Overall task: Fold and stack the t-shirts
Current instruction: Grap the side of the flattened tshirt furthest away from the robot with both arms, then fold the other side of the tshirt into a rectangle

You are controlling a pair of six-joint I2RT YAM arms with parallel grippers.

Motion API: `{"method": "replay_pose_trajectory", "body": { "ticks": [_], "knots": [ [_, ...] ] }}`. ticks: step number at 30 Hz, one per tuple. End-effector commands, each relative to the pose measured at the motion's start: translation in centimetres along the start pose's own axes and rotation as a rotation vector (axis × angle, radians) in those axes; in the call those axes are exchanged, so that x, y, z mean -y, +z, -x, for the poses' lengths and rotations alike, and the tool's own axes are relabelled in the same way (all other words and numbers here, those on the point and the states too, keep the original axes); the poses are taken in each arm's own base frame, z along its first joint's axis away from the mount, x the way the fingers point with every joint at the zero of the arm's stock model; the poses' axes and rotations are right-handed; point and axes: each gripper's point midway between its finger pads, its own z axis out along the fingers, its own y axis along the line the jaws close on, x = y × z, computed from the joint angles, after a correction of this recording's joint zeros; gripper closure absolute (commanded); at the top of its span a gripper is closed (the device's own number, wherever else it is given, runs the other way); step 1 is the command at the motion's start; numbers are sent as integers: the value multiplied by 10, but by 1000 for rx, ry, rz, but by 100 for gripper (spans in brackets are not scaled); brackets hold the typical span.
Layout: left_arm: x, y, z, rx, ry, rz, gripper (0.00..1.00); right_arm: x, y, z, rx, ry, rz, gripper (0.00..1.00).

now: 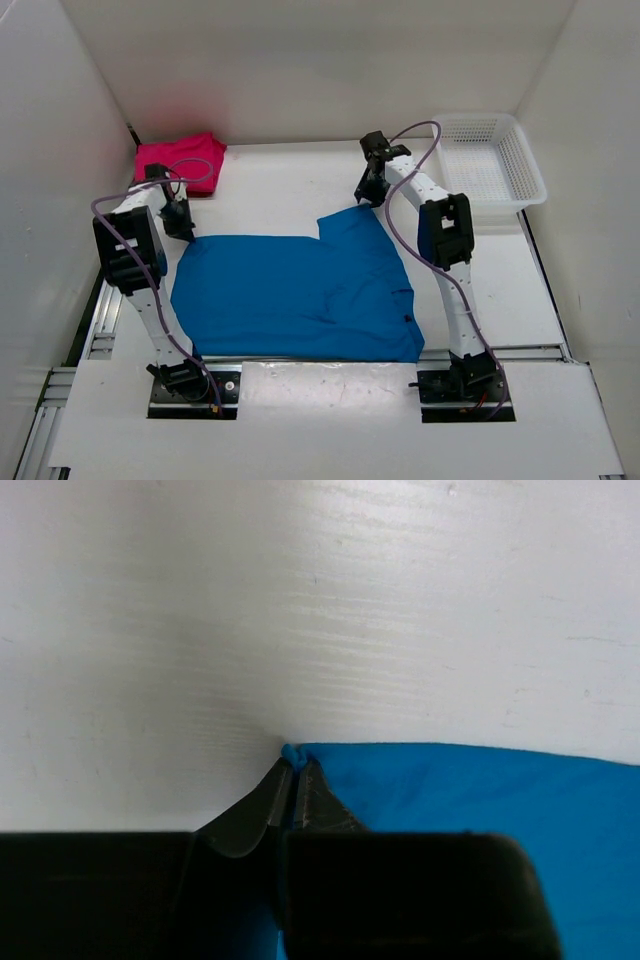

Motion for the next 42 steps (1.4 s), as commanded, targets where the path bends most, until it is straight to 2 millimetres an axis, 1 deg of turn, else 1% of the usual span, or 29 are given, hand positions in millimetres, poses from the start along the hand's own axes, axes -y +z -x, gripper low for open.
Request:
{"method": "replay_pose_trajectory", "body": {
  "ticks": [1,2,4,5,6,7,8,9,10,12,13,14,15,16,17,18,19,20,22,23,25,26,27,29,30,33,36,39,42],
  "knots": [
    [3,-16,-5,3,-1,-9,90,-8,24,-31,-142,44,40,59],
    [3,-16,-5,3,-1,-9,90,-10,24,-32,-149,60,46,68],
    [4,-25,0,29,3,-9,90,-2,24,-34,-145,58,18,79],
    [4,-26,-2,29,3,-9,90,-1,23,-25,-116,68,29,94],
    [5,-29,-1,38,4,-9,90,-3,12,-18,-87,69,40,100],
    [5,-35,-3,39,4,-9,90,2,10,-14,-74,78,33,100],
    [3,-39,-1,51,5,11,90,-3,4,-5,-41,54,64,100],
    [4,-43,1,63,15,22,90,-11,-16,7,1,36,102,100],
    [3,-50,2,81,17,36,90,-9,-24,5,-4,13,111,100],
    [-2,-62,4,109,18,71,90,-14,-45,10,29,-55,169,100],
    [-3,-66,2,115,18,82,90,-21,-80,15,82,-80,215,100],
    [-4,-78,4,146,19,94,90,-2,-75,-5,46,-101,184,100],
    [-8,-81,0,148,18,118,90,-8,-110,-2,108,-132,249,100],
    [-7,-85,-1,157,18,118,90,0,-118,-10,112,-141,251,100],
    [-9,-92,-4,171,18,132,90,25,-107,-38,58,-144,209,100],
    [-9,-95,-7,175,18,132,90,22,-136,-40,110,-159,269,100],
    [-8,-98,-10,178,18,132,90,32,-140,-49,110,-160,269,100],
    [-8,-100,-18,177,18,132,90,43,-147,-78,83,-182,283,100],
    [-11,-100,-29,165,23,162,90,52,-152,-101,65,-201,295,100],
    [-12,-104,-34,169,23,173,90,67,-155,-116,54,-202,286,100],
    [-16,-97,-52,139,21,187,90,78,-159,-134,36,-179,285,100],
    [-18,-97,-57,133,20,200,90,82,-167,-139,59,-186,295,100],
    [-21,-97,-66,124,11,203,90,94,-161,-149,48,-171,272,100],
    [-25,-95,-71,118,9,223,90,98,-164,-157,54,-169,284,100],
    [-25,-96,-73,121,10,223,90,103,-160,-167,36,-178,274,100],
    [-27,-94,-82,104,9,232,90,114,-157,-180,10,-158,268,100],
    [-29,-92,-91,89,8,241,90,122,-158,-187,15,-135,261,100],
    [-32,-92,-88,100,7,260,90,126,-165,-187,40,-133,271,100],
    [-32,-90,-89,90,7,260,90,130,-163,-196,11,-127,275,100]
  ]
}}
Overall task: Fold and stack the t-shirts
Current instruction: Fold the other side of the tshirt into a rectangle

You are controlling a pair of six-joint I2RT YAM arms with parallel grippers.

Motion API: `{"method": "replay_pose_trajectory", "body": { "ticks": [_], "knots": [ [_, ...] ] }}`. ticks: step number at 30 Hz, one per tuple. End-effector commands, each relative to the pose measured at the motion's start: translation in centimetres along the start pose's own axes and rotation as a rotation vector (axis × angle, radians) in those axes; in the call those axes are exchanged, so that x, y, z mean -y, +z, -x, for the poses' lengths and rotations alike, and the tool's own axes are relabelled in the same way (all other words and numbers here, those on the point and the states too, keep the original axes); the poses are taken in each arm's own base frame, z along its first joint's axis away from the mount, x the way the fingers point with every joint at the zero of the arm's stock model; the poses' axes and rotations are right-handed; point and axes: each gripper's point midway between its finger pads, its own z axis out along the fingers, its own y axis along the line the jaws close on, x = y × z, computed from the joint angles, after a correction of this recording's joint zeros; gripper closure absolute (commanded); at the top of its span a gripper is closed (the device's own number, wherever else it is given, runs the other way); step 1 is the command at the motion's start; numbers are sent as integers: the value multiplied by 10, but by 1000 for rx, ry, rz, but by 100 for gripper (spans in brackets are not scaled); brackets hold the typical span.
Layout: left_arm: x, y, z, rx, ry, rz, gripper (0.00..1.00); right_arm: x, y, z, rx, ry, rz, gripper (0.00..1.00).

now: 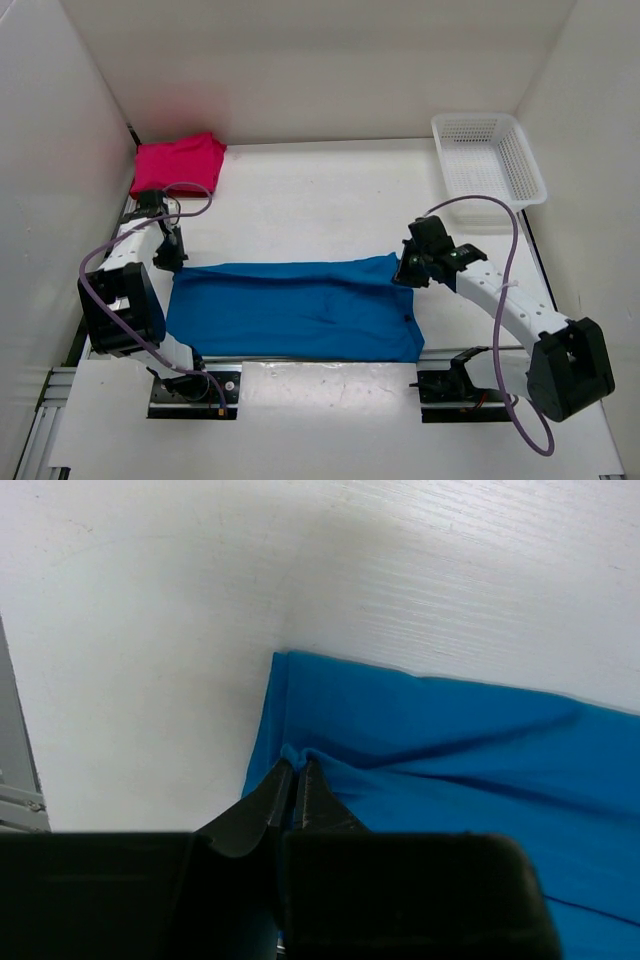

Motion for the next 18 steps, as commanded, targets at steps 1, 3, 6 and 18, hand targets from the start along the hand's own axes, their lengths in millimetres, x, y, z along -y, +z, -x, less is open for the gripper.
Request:
{"method": "replay_pose_trajectory", "body": {
  "ticks": [1,3,6,18],
  "knots": [
    [-9,-8,12,54,-9,44,90,0,1,-7,-12,12,17,100],
    [-9,-8,12,54,-9,44,90,0,2,-14,-31,15,20,100],
    [-8,0,3,28,-6,44,90,-2,3,-22,-47,-4,22,100],
    [-13,6,-7,11,5,84,90,10,-1,-53,-144,-18,19,100]
  ]
}}
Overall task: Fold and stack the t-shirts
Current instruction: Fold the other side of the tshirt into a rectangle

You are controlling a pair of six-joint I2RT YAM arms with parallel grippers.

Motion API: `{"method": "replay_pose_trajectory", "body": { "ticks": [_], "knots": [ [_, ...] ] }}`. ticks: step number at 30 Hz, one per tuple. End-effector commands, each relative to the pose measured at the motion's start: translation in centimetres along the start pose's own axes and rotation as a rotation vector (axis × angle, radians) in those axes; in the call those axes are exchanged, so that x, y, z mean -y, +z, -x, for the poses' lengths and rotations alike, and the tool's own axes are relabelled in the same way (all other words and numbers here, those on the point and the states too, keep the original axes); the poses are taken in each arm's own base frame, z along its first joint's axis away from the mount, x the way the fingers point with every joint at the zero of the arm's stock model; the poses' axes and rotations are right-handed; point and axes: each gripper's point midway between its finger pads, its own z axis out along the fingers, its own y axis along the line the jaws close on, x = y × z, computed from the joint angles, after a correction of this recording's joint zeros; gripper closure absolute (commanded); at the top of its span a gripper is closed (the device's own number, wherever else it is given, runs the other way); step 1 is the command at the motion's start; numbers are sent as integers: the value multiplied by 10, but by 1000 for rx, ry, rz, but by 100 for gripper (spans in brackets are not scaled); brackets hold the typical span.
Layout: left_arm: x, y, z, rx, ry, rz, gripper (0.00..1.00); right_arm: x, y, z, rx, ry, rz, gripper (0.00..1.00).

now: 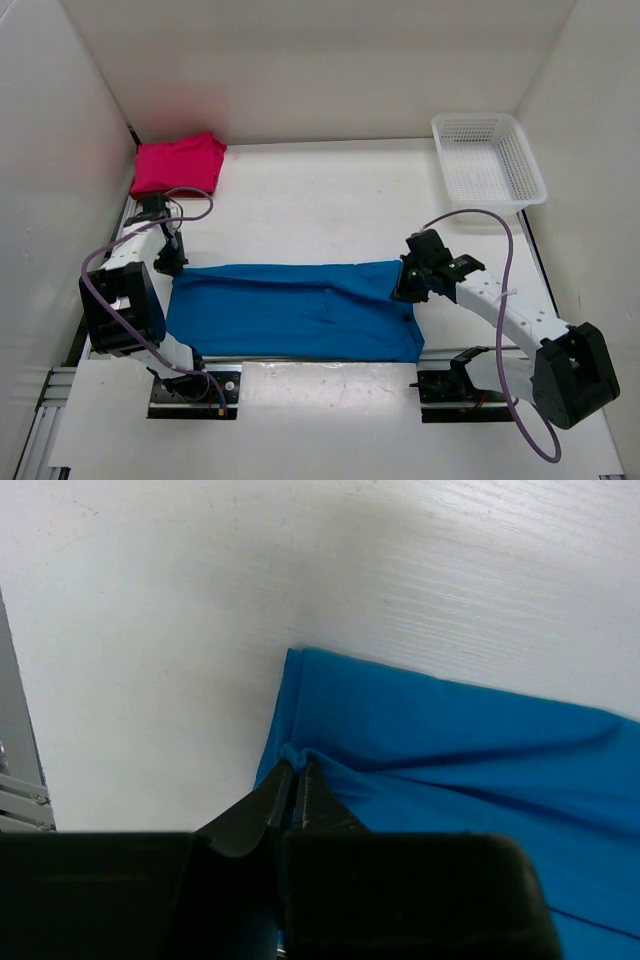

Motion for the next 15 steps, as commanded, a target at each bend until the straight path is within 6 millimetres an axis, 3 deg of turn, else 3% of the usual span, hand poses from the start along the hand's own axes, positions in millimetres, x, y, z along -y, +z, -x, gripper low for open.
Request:
{"method": "replay_pose_trajectory", "body": {
  "ticks": [1,7,12,14,15],
  "knots": [
    [-7,-1,3,31,-3,39,90,7,-1,-19,-73,-19,-7,100],
    [-4,5,-13,-8,14,45,88,17,7,-42,-171,-52,-24,100],
    [-6,4,-14,-4,13,55,85,20,11,-47,-201,-58,-36,100],
    [-7,-2,-11,22,8,54,80,20,12,-44,-195,-68,-43,100],
    [-4,-3,-17,14,21,51,72,20,12,-44,-195,-68,-43,100]
  ]
}}
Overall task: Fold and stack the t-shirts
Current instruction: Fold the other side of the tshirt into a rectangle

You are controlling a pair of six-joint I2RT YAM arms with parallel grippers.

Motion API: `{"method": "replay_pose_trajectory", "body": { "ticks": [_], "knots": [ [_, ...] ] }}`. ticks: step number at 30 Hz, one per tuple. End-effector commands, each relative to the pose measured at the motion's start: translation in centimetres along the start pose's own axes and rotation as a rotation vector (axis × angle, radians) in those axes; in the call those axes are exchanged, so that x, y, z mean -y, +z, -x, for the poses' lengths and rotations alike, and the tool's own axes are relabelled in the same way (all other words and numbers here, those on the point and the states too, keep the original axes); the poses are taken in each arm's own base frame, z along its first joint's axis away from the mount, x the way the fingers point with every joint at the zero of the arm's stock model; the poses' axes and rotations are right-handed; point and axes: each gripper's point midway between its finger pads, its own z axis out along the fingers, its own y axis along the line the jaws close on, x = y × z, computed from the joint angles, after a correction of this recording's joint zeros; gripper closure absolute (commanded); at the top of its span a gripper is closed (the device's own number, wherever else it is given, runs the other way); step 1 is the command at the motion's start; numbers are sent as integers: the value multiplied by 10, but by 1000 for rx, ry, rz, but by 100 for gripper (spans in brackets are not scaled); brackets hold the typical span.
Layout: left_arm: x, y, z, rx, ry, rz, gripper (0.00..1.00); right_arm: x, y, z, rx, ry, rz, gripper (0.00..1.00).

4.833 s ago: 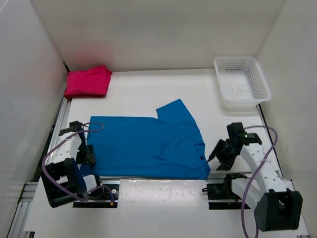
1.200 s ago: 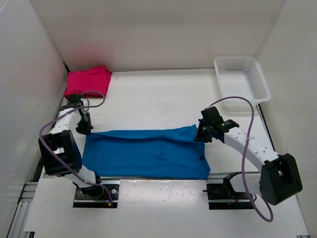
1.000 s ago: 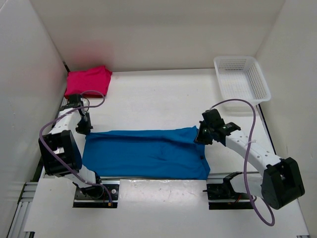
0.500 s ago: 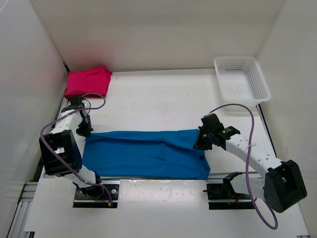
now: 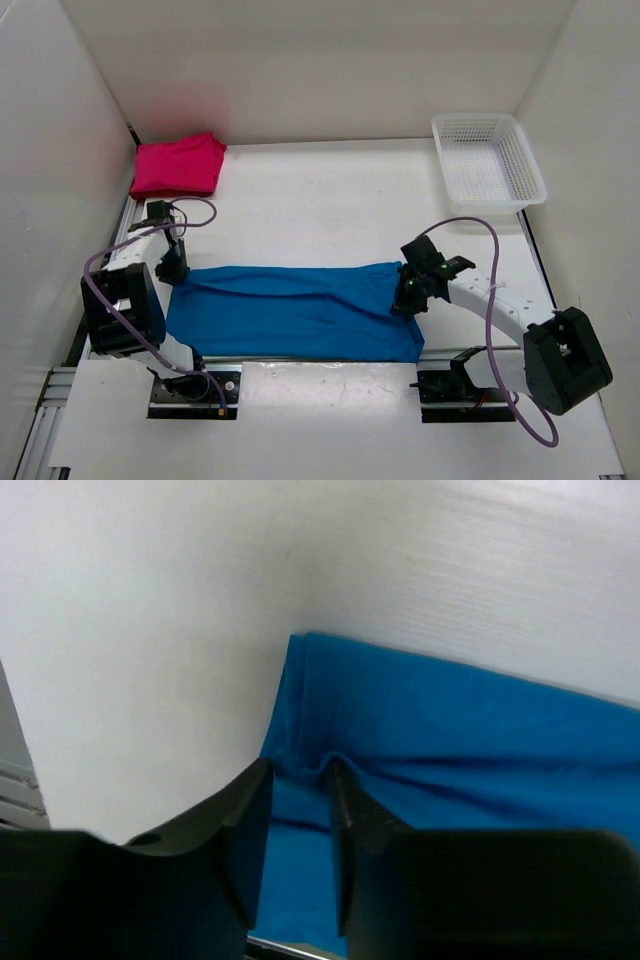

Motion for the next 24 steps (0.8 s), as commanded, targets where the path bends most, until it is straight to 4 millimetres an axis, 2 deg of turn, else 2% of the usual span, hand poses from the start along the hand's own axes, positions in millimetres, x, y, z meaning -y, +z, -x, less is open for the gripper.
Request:
{"method": "replay_pose_trajectory", "body": {
  "ticks": [1,2,6,9,13,14,17,18,19,20,22,23,24],
  "knots": [
    [-2,-16,-6,50,12,22,56,2,0,-5,-25,-29,-10,100],
    [-4,-16,-12,38,14,31,49,3,1,-6,-32,-28,-15,100],
    [-10,-22,-47,-37,30,56,39,3,1,-4,-34,-38,-16,100],
    [-13,-32,-51,10,32,76,37,5,3,-4,-37,-46,-29,100],
    [3,-55,-15,192,66,46,31,6,5,-4,-48,-53,-37,100],
    [3,-65,3,231,56,44,31,4,5,-1,-47,-53,-36,100],
    [11,-84,38,276,51,-3,32,4,7,0,-47,-62,-36,100],
    [14,-86,44,282,53,-22,32,4,7,0,-47,-62,-36,100],
    [18,-84,43,268,58,-39,32,4,7,0,-47,-62,-36,100],
    [29,-74,36,228,104,-38,34,4,7,0,-47,-62,-36,100],
    [27,-55,22,165,145,30,34,5,8,1,-42,-63,-44,100],
    [27,-34,4,86,174,63,37,5,8,1,-42,-63,-44,100],
    [20,-25,3,76,176,113,38,3,6,3,-35,-73,-38,100]
  ]
}}
